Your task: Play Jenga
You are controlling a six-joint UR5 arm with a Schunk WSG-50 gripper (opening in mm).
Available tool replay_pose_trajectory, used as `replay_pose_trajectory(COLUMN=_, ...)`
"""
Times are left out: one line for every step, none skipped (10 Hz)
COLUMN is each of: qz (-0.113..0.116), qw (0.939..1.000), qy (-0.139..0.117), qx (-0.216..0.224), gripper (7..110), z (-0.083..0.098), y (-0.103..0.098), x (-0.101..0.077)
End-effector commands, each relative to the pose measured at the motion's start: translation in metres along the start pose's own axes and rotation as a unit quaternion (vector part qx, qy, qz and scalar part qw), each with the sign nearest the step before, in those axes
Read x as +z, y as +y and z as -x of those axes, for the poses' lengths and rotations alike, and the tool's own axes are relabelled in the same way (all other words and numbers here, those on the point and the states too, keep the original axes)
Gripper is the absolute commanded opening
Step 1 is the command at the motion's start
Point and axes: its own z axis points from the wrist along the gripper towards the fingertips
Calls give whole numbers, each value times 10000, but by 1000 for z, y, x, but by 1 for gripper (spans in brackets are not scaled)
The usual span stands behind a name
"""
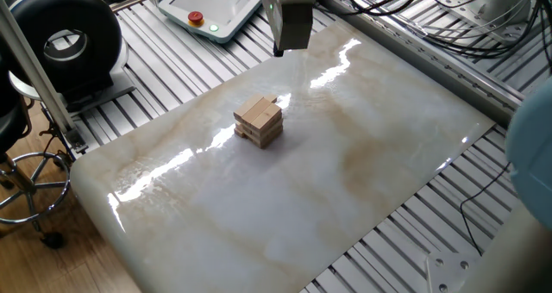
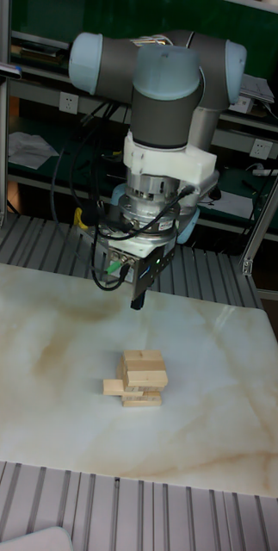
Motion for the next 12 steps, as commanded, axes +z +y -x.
replay_pose_trajectory(qz=34, qw=9985, qy=280, qx=-461, gripper=7, z=-3, y=-4, x=-4)
replay_pose_trajectory(qz=-18, qw=9956, qy=532, qx=-768, gripper=7, z=-9, y=-8, x=-8)
replay_pose_trajectory(qz=-42, qw=9918, qy=675, qx=-1084, gripper=7, z=-8, y=-9, x=-12)
replay_pose_trajectory(qz=-23, qw=9917, qy=708, qx=-1073, gripper=7, z=-4, y=-7, x=-15)
replay_pose_trajectory(qz=-44, qw=9914, qy=740, qx=-1080, gripper=7, z=-5, y=-8, x=-16)
replay_pose_trajectory(qz=-92, qw=9910, qy=762, qx=-1097, gripper=7, z=-7, y=-12, x=-18)
replay_pose_trajectory(qz=-107, qw=9925, qy=749, qx=-961, gripper=7, z=-8, y=-14, x=-20)
replay_pose_trajectory(qz=-126, qw=9947, qy=744, qx=-694, gripper=7, z=-9, y=-15, x=-21)
replay_pose_trajectory(qz=-421, qw=9969, qy=593, qx=-289, gripper=7, z=-3, y=-29, x=-21)
replay_pose_trajectory(qz=-495, qw=9963, qy=648, qx=-255, gripper=7, z=-6, y=-33, x=-23)
replay_pose_trajectory(qz=-601, qw=9936, qy=669, qx=-679, gripper=7, z=-5, y=-40, x=-24)
replay_pose_trajectory(qz=-718, qw=9907, qy=751, qx=-880, gripper=7, z=-8, y=-47, x=-25)
